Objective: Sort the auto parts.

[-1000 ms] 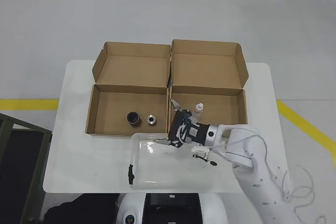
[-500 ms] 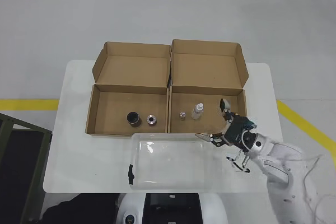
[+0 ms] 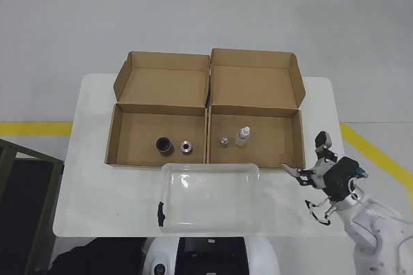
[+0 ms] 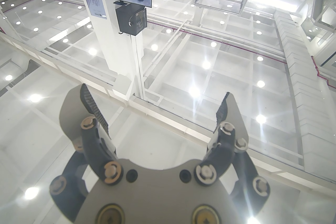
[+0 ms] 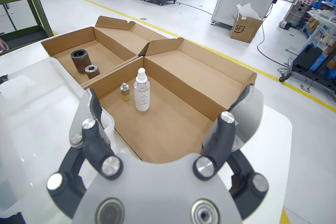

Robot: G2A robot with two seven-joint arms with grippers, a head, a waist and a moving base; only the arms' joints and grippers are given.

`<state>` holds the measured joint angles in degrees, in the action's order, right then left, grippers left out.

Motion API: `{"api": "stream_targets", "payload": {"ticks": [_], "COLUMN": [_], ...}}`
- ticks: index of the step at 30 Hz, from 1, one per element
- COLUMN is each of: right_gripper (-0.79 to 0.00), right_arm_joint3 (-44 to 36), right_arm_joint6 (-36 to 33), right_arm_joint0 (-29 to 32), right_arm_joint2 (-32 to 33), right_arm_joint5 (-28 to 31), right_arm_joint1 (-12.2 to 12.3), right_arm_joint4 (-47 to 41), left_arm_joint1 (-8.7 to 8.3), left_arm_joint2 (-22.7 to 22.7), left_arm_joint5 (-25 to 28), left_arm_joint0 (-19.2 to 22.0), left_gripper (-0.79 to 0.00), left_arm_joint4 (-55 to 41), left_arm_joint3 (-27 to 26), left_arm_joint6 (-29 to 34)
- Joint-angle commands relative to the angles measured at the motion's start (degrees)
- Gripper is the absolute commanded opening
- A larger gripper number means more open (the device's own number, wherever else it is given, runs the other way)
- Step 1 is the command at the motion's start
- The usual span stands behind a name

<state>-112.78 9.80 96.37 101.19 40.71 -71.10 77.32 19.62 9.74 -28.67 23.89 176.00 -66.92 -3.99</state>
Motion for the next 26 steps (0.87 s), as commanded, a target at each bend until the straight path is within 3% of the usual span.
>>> {"api": "stream_targets", "payload": {"ticks": [1,9,26], "right_gripper": [0.0,0.0,0.0], "right_arm_joint3": [0.3,0.9,1.2], "right_arm_joint6": [1.8,5.5,5.4], "right_arm_joint0": [1.0,4.8,4.9], "right_arm_joint2": [0.8,3.6,3.4], "right_arm_joint5": [-0.5,-2.7,-3.5], "right_arm_joint1": [0.1,0.2,0.3], "right_arm_joint4": [-0.4,-2.2,-2.0], "left_arm_joint1": [0.0,0.0,0.0], "left_arm_joint2": [0.0,0.0,0.0], "left_arm_joint5": [0.0,0.0,0.0], "left_arm_joint0": [0.0,0.0,0.0], "left_gripper": [0.0,0.0,-0.001], "left_arm_joint4": [0.0,0.0,0.0], "left_arm_joint3": [0.0,0.0,0.0], "left_arm_joint6": [0.0,0.0,0.0]}}
